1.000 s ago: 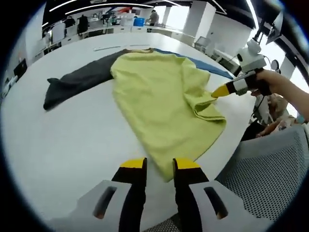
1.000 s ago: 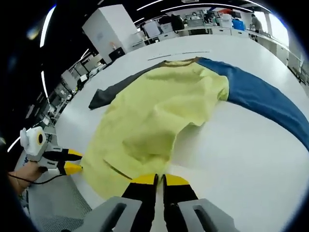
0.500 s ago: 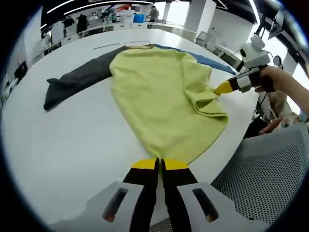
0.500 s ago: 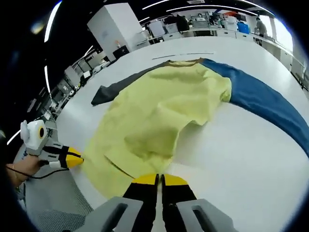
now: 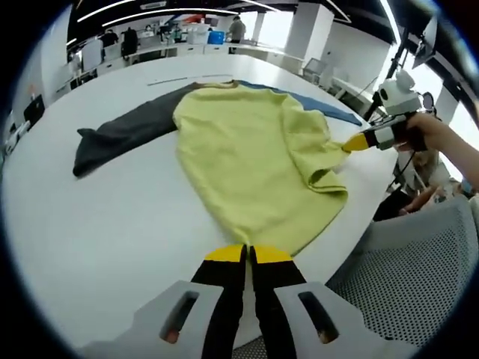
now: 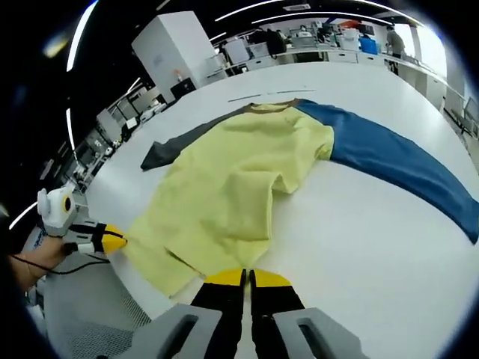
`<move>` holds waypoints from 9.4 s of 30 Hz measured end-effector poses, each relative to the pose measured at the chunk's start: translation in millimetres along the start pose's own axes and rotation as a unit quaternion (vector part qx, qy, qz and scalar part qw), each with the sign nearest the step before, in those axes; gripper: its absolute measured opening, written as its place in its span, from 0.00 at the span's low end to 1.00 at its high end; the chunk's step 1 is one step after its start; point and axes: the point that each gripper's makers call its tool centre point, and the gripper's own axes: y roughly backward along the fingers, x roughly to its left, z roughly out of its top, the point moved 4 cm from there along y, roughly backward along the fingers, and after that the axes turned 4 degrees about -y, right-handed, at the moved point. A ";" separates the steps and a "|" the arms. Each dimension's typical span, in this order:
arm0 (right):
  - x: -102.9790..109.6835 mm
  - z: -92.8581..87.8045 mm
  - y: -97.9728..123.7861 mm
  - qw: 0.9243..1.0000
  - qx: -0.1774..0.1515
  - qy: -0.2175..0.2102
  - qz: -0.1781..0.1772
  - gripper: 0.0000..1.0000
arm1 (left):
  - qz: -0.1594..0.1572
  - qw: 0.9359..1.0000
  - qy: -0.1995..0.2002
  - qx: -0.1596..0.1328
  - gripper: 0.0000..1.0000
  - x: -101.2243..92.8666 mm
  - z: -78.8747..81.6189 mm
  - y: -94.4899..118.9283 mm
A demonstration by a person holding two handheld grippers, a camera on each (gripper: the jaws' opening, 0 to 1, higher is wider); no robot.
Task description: Fold the garment on the visible template until the final outline fits inside the template.
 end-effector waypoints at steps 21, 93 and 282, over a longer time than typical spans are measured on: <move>-45.3 -29.0 40.6 0.998 0.018 -0.001 -0.068 0.00 | 0.010 1.000 0.012 0.008 0.00 11.1 -13.9 15.0; -43.1 -13.1 65.1 0.996 -0.046 0.014 -0.073 0.90 | -0.008 0.997 -0.055 -0.052 0.83 3.8 28.5 28.9; -48.1 211.9 9.2 0.979 -0.149 0.116 -0.078 0.00 | -0.033 0.993 -0.060 -0.095 0.93 0.9 44.2 39.9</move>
